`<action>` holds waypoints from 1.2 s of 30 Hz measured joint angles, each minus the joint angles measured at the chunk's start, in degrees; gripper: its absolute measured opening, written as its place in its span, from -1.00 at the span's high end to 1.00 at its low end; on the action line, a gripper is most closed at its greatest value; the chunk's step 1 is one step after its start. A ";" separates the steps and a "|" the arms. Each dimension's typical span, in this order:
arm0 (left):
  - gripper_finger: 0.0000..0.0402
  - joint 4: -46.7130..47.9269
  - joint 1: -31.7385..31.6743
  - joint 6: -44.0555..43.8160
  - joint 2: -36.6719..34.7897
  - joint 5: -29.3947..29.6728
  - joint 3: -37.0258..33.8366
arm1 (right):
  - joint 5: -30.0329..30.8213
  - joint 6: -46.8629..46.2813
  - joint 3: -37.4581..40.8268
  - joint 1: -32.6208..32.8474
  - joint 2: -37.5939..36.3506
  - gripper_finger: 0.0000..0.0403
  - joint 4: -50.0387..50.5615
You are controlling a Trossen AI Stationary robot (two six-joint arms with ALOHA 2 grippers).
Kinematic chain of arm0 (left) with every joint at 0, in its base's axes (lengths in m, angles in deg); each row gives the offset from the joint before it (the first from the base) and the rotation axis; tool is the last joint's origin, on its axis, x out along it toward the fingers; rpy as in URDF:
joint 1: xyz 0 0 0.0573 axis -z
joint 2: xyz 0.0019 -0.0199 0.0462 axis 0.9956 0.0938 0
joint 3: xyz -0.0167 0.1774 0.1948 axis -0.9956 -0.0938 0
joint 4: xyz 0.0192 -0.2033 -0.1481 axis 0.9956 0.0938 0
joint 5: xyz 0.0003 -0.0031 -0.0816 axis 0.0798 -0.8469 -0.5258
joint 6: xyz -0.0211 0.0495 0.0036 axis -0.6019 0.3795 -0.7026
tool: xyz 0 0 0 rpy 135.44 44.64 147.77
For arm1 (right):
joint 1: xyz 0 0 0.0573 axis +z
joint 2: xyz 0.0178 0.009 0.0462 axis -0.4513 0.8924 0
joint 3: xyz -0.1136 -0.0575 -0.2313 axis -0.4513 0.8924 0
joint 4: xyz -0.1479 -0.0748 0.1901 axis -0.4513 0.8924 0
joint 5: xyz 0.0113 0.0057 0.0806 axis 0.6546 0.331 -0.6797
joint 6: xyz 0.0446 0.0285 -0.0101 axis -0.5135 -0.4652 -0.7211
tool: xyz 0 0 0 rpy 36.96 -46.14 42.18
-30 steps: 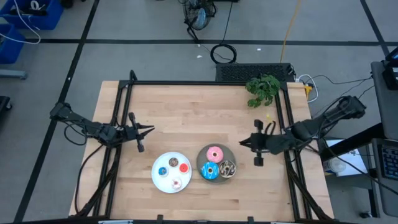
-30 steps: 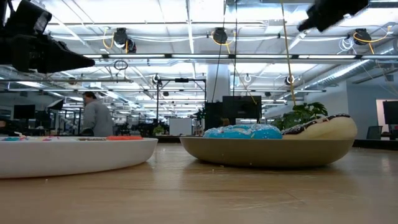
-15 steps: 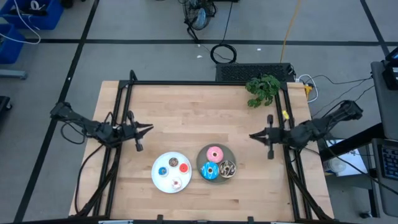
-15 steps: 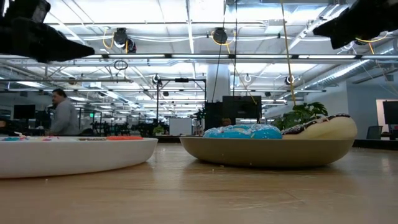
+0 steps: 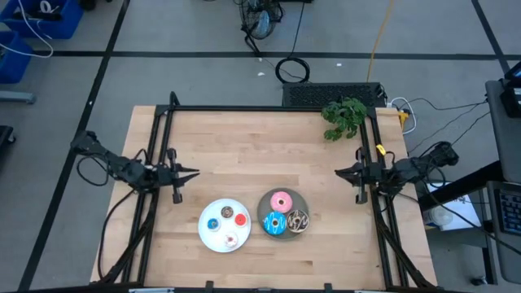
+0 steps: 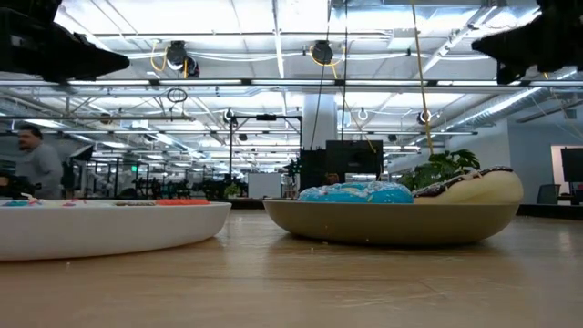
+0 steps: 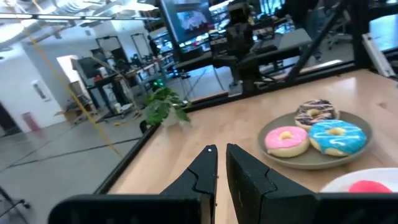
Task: Pick & Place donuts
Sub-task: Return to Home Position
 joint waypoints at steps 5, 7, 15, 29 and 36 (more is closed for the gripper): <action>0.79 -0.02 -2.71 3.13 -1.53 -5.00 -0.52 | -0.27 0.79 1.04 -2.62 0.54 1.00 0.03; 0.79 -1.26 -4.91 4.74 -2.10 -9.36 -1.68 | -0.36 0.69 1.53 -4.51 0.33 1.00 -0.23; 0.79 0.52 -17.72 -1.65 -2.99 -16.66 -3.32 | -9.61 -3.46 3.39 -15.78 0.35 1.00 -0.10; 0.79 1.90 -22.41 -7.11 -2.39 -25.75 -4.37 | -16.41 -5.16 10.91 -22.80 0.76 1.00 -7.48; 0.79 2.22 -22.38 -6.82 -1.85 -25.95 -4.37 | -16.97 -5.04 11.00 -25.35 0.72 1.00 -7.21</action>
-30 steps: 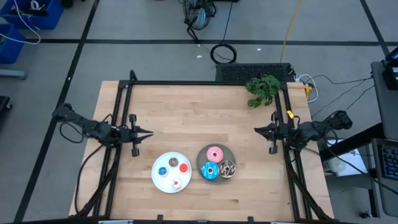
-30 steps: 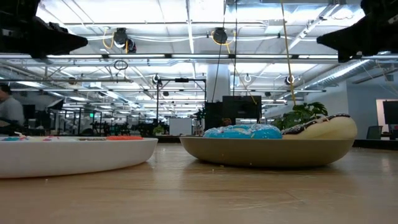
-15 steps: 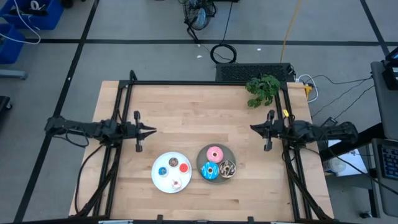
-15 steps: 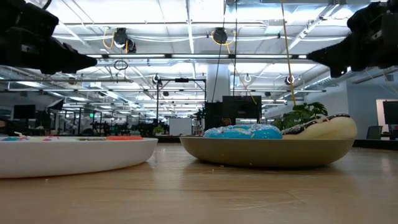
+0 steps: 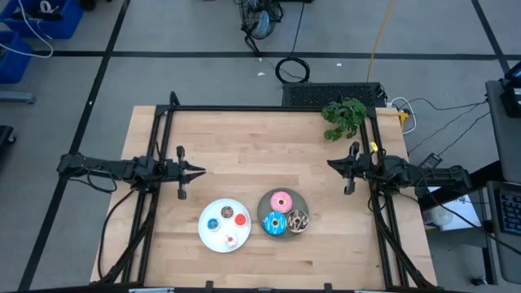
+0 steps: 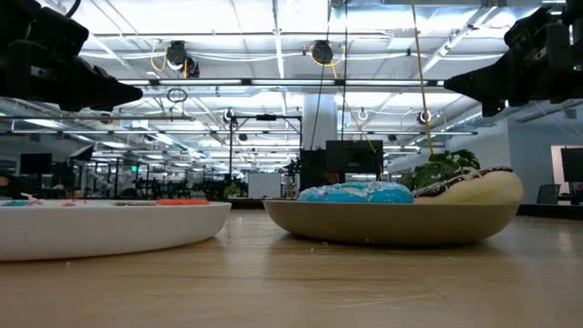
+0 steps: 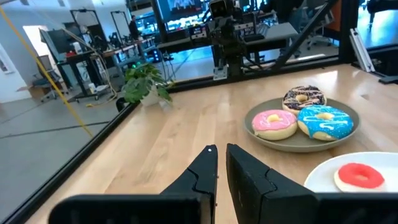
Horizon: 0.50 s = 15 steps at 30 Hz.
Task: Pick & Place donuts
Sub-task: Return to Home Position
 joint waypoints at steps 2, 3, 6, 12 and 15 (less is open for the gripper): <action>0.79 -0.05 0.00 -0.40 0.03 0.02 -0.02 | 0.04 0.36 0.02 -0.10 0.00 1.00 -0.03; 0.79 -0.09 0.00 -0.84 0.10 0.02 -0.04 | 0.03 1.00 0.02 -0.10 0.00 1.00 -0.14; 0.79 -0.08 0.00 -1.70 0.09 0.04 -0.07 | 0.14 3.28 0.07 -0.10 0.00 1.00 -0.73; 0.79 0.05 0.00 -0.56 1.31 -0.22 -0.09 | 0.24 4.86 0.11 -0.10 0.00 1.00 -1.11; 0.79 0.03 -0.05 -0.24 2.54 0.46 -0.09 | 0.22 4.93 0.11 -0.10 0.00 1.00 -1.22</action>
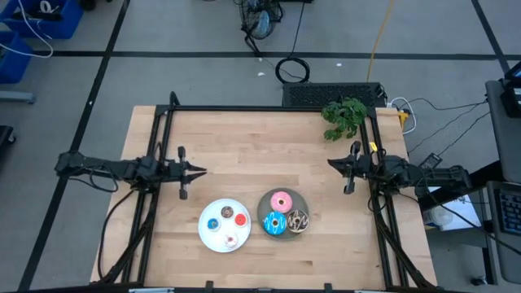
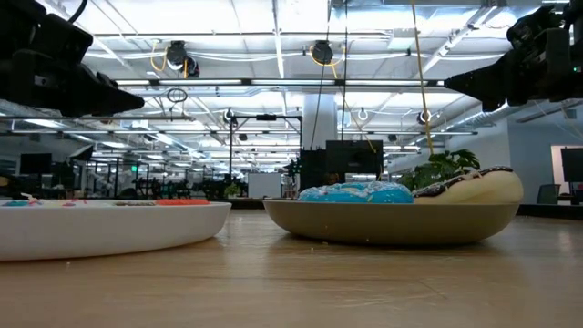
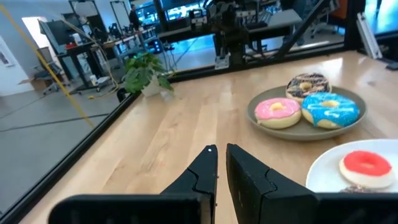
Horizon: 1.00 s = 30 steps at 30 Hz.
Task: Pick & Place donuts
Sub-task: Return to Home Position
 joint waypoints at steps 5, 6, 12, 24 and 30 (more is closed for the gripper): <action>0.79 -0.02 0.00 0.03 1.80 0.00 0.00 | -0.01 -0.12 0.02 0.00 0.00 1.00 -0.18; 0.79 -0.04 0.00 -0.18 2.05 0.03 -0.02 | -0.01 -0.12 0.02 0.00 0.00 1.00 -0.20; 0.79 -3.11 0.00 -1.29 2.99 -0.12 -0.17 | -0.03 -0.14 0.04 0.00 0.00 1.00 -0.31; 0.79 -5.09 0.00 -1.40 2.96 -0.13 -0.17 | -0.05 -0.16 0.04 0.00 0.00 1.00 -0.33; 0.79 -5.14 0.00 -1.40 2.96 -0.15 -0.17 | -0.07 -0.16 0.04 0.00 0.00 1.00 -0.36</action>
